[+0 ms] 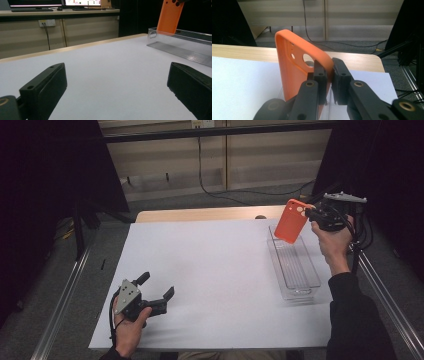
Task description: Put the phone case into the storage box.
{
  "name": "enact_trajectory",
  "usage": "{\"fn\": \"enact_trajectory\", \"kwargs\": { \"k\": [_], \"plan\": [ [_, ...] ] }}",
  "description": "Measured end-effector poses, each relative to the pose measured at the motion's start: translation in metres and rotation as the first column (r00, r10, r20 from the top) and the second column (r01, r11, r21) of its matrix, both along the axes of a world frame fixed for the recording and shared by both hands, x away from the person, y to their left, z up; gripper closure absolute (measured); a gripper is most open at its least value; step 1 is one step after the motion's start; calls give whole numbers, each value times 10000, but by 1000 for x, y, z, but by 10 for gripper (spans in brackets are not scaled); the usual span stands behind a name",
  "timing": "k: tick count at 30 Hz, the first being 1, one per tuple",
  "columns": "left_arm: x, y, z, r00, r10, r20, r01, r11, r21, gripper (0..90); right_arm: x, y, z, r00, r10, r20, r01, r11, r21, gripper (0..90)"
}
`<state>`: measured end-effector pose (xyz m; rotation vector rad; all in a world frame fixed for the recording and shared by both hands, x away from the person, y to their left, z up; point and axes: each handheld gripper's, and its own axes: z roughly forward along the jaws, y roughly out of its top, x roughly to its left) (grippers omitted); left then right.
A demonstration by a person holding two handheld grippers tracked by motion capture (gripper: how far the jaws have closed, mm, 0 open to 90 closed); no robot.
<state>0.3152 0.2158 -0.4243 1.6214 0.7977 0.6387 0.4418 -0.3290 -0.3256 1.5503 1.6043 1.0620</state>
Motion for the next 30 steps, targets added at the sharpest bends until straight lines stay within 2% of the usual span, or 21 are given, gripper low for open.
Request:
{"fn": "enact_trajectory", "kwargs": {
  "k": [9, 23, 30],
  "plan": [
    [1, 0, 0, 10000, -6, 24, 6, 10000, 28, 26, 9, 2, -7, 9999, -94, 35, 95, 9992, -393, 823],
    [0, 1, 0, 10000, -16, 19, 17, 10000, -47, 30, 20, 16, -21, 9997, -74, -239, 44, 9924, -1231, 825],
    [0, 1, 0, 10000, -54, 13, 55, 10000, -46, 33, 24, 22, -27, 9994, -84, -341, 36, 9903, -1391, 825]
  ]
}}
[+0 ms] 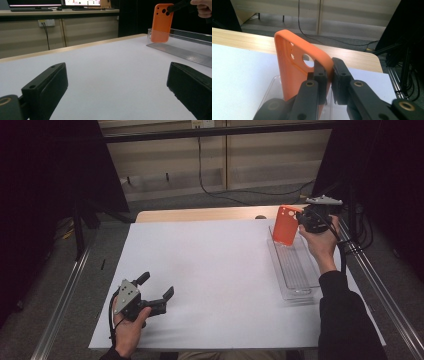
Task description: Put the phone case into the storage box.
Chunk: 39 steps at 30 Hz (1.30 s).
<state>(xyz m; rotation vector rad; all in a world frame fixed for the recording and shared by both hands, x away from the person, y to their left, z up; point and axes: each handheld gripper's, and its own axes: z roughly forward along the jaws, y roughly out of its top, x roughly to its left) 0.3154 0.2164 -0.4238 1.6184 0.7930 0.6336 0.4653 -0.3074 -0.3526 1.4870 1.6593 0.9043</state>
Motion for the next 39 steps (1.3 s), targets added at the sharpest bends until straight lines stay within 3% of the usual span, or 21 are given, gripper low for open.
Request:
{"fn": "enact_trajectory", "kwargs": {
  "k": [14, 27, 39],
  "plan": [
    [0, 1, 0, 10000, -4, 39, 4, 10000, 62, 37, 5, 3, -9, 9997, -141, -197, 139, 9999, -70, 824],
    [2, -2, -1, 10000, -2, -67, 2, 10000, 95, 36, 16, -3, -10, 9998, -57, -175, 66, 9983, 576, 821],
    [3, -1, -1, 10000, 40, -71, -39, 10000, 53, 36, 27, -4, -9, 9993, 32, -363, -10, 9981, 621, 820]
  ]
}}
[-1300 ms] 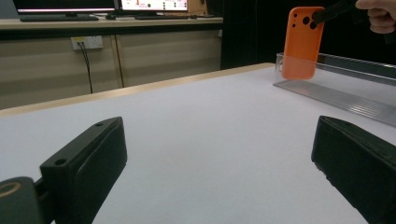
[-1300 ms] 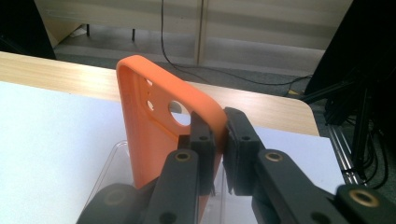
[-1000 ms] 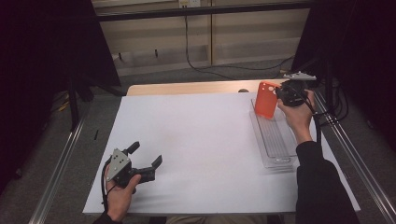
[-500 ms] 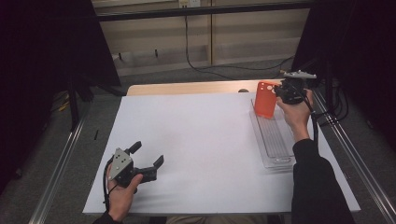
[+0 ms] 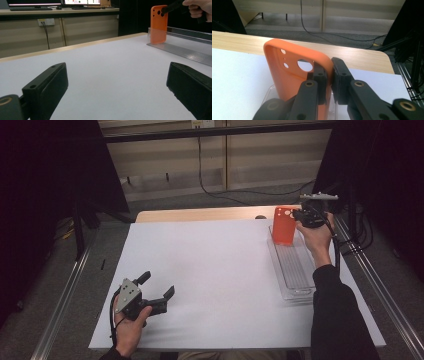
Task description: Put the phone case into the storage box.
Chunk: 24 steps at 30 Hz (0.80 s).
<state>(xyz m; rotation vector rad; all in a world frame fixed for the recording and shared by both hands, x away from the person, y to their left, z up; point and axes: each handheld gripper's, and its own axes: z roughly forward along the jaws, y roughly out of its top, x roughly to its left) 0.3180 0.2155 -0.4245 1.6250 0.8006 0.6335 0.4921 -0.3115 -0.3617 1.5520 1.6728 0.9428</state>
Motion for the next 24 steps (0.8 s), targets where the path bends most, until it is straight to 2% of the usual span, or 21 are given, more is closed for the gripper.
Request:
{"fn": "enact_trajectory", "kwargs": {
  "k": [7, 24],
  "plan": [
    [0, 0, 0, 10000, -38, -16, 38, 10000, 80, 36, 5, -3, -1, 10000, -9, -74, 11, 9996, 266, 818],
    [0, 2, 0, 10000, 69, -24, -69, 10000, 4, 33, 12, -3, -3, 10000, -52, -37, 53, 9996, 276, 799]
  ]
}}
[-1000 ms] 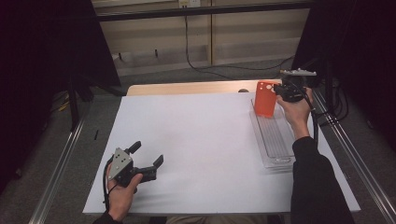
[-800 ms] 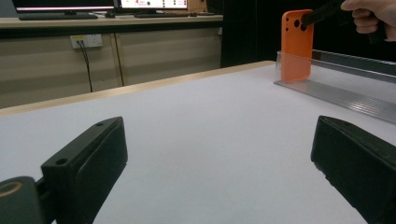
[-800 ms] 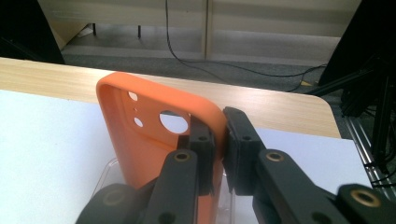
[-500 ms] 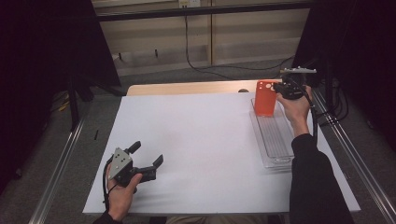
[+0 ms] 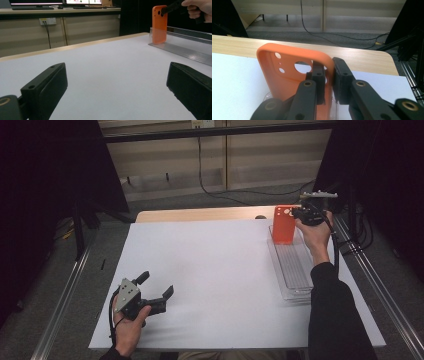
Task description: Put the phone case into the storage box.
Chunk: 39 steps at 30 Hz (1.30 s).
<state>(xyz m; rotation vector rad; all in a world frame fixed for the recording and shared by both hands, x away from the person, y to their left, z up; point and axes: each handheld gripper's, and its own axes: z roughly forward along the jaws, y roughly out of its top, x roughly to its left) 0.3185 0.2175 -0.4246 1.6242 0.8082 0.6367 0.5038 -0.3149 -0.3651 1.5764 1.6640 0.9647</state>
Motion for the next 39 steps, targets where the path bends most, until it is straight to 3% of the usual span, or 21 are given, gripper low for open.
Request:
{"fn": "enact_trajectory", "kwargs": {
  "k": [21, 31, 39],
  "plan": [
    [1, 2, 0, 10000, 39, -19, -39, 10000, -9, 33, 4, -1, -5, 9993, -187, -324, 192, 9997, 161, 774],
    [1, 3, 1, 10000, 28, 23, -28, 10000, 38, 33, 3, -6, -3, 9991, -273, -331, 292, 9977, 608, 770],
    [0, 3, 0, 10000, 45, 8, -45, 10000, -29, 32, 3, -6, -3, 9991, -185, -376, 209, 9975, 669, 732]
  ]
}}
